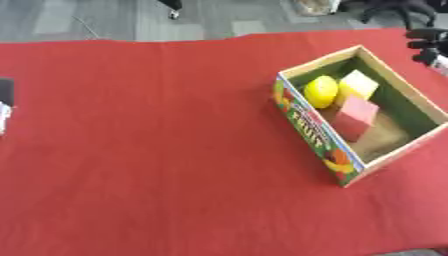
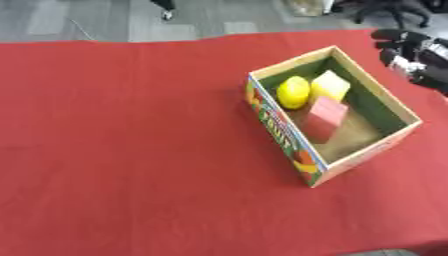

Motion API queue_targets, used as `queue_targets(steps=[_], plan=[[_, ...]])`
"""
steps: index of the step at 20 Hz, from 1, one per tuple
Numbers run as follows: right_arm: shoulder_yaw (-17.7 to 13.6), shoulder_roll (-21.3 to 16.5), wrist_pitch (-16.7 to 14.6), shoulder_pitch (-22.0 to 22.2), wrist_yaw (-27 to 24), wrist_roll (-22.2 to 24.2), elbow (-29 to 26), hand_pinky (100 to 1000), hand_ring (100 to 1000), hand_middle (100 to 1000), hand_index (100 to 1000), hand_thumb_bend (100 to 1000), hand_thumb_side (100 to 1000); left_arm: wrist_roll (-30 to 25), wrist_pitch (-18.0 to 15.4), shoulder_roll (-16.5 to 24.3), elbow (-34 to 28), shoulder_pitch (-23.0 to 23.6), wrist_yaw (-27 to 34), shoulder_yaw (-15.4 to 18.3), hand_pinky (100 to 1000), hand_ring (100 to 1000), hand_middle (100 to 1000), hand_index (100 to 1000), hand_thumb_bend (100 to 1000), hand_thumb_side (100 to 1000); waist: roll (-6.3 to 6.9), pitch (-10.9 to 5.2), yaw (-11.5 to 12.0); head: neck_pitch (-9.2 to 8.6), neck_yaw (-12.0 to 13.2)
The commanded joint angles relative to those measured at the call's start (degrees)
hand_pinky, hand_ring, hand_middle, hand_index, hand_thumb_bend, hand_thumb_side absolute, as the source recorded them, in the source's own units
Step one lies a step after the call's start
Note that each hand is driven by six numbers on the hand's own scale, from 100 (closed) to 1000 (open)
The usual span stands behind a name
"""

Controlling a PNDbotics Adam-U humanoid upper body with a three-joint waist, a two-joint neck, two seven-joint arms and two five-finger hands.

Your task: Pick up the objects with one hand, pass them to the other hand, and then place them into the box on the other side of the table.

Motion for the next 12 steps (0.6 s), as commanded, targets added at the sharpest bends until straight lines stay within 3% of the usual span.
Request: queue_targets(steps=[1,3,4,8,9,12], plan=[[-2.5,1.0,-0.13,0.68,-10.97,-2.67,-6.95,956,1000,982,1000,100,610,0.63,1.65,-0.68,-1.17,-1.3,4.63,1.18,703,612,633,851,372,561,0.09,-1.05,-0.17,-0.06,1.77],[-3.23,2.45,-0.59,1.79,-14.94,-2.94,-9.81,955,1000,980,1000,100,601,0.62,2.84,-1.76,-1.14,-1.68,8.48,1.43,704,624,652,872,327,620,0.24,-1.18,-0.2,-0.1,3.16],[-3.57,3.17,-0.7,2.42,-15.84,-3.01,-11.0,951,1000,980,1000,100,406,0.49,3.48,-2.41,-0.96,-1.91,10.79,1.58,713,641,680,895,289,684,0.31,-1.27,-0.2,-0.08,3.99],[-4.92,6.6,0.24,3.94,-14.56,-4.05,-13.89,950,1000,1000,1000,100,298,-0.31,4.61,-5.09,0.77,-3.43,19.71,2.24,731,668,712,922,192,822,0.51,-1.73,0.08,0.53,6.97],[-5.13,7.5,0.65,4.18,-14.12,-4.28,-14.41,950,1000,1000,1000,100,346,-0.62,4.57,-5.74,1.33,-3.85,21.24,2.36,731,667,711,922,183,844,0.52,-1.83,0.17,0.73,7.43],[-5.64,9.6,1.22,5.19,-12.9,-4.13,-15.15,949,1000,999,1000,100,378,-1.42,4.03,-7.26,2.98,-4.79,25.07,2.57,736,671,717,931,201,873,0.48,-2.01,0.45,1.53,8.15]])
